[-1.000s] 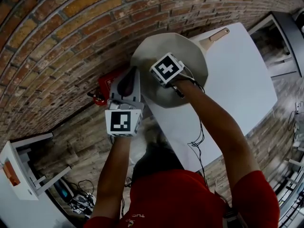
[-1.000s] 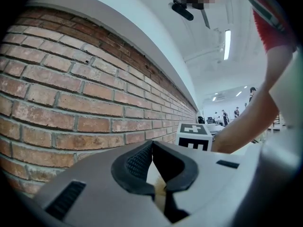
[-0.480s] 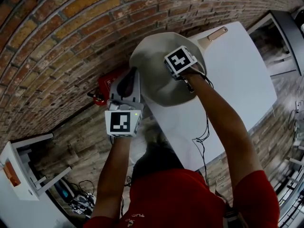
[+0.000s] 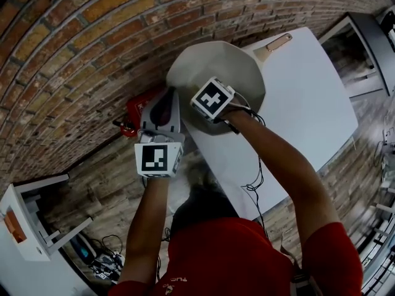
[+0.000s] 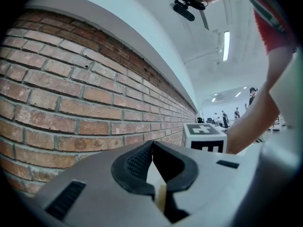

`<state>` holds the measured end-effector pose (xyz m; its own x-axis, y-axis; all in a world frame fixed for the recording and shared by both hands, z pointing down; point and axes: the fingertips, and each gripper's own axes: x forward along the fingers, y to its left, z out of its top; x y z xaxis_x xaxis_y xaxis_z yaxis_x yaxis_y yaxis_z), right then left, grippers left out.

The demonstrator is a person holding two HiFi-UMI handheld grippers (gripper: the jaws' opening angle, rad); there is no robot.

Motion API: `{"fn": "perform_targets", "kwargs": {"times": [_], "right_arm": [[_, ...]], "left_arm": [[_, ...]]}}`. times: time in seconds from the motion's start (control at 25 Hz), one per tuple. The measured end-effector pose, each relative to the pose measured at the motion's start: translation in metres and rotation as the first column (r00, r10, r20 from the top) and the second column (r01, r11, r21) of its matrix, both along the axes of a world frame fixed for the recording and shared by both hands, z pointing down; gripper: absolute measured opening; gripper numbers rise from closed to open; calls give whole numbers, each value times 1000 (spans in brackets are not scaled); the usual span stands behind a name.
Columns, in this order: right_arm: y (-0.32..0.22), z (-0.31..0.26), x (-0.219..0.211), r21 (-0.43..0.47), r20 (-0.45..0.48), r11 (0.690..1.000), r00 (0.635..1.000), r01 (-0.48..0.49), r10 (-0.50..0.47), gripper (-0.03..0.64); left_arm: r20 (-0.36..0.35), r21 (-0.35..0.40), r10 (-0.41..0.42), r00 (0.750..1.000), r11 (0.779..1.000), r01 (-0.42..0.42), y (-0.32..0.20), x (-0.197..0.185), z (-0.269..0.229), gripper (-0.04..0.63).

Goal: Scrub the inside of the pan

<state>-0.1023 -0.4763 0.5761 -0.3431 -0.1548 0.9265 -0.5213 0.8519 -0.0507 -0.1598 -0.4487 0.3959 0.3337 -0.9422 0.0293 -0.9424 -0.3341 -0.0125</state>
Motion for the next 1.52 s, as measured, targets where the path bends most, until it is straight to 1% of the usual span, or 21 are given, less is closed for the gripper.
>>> {"fn": "perform_targets", "kwargs": {"times": [0.08,0.16,0.28,0.4,0.56,0.76,0.84,0.96,1.12,1.24,1.36,1.52], "right_arm": [[-1,4,1,6,-15,1000,1000,6,-6,87],[-7,7,7,20,-28,1000,1000,-9,10,87],[-20,10,23,37,-46,998,997,-55,57,87],[-29,13,40,20,-46,993,992,-112,113,87],[-41,13,66,21,-82,983,979,-184,186,87],[-51,7,86,56,-129,973,964,-226,231,87],[-47,5,85,62,-127,976,968,-210,216,87],[-29,-3,74,62,-132,988,980,-143,150,87],[10,-5,42,-5,-109,1000,994,-29,29,87],[31,0,15,-37,-63,998,996,58,-60,87],[38,4,12,-46,-87,995,992,88,-92,87],[41,14,21,-71,-125,993,987,90,-98,87]], "left_arm": [[5,1,-2,1000,1000,2,2,-1,-1,14],[1,0,-5,1000,1000,5,3,-3,0,14],[-5,0,-4,1000,1000,4,4,-4,-1,14],[3,1,2,1000,1000,-2,4,-2,-1,14],[-1,-2,15,1000,1000,-15,5,3,0,14],[-6,-4,16,1000,1000,-16,6,4,0,14],[-4,-4,16,1000,1000,-16,6,3,-1,14],[-7,3,13,1000,1000,-13,7,0,-4,14],[-10,3,14,1000,1000,-14,8,2,-5,14],[-8,2,18,1000,1000,-18,10,3,-5,14],[-5,4,19,1000,1000,-19,13,3,-5,14],[-8,7,12,1000,1000,-12,15,0,-7,14]]}}
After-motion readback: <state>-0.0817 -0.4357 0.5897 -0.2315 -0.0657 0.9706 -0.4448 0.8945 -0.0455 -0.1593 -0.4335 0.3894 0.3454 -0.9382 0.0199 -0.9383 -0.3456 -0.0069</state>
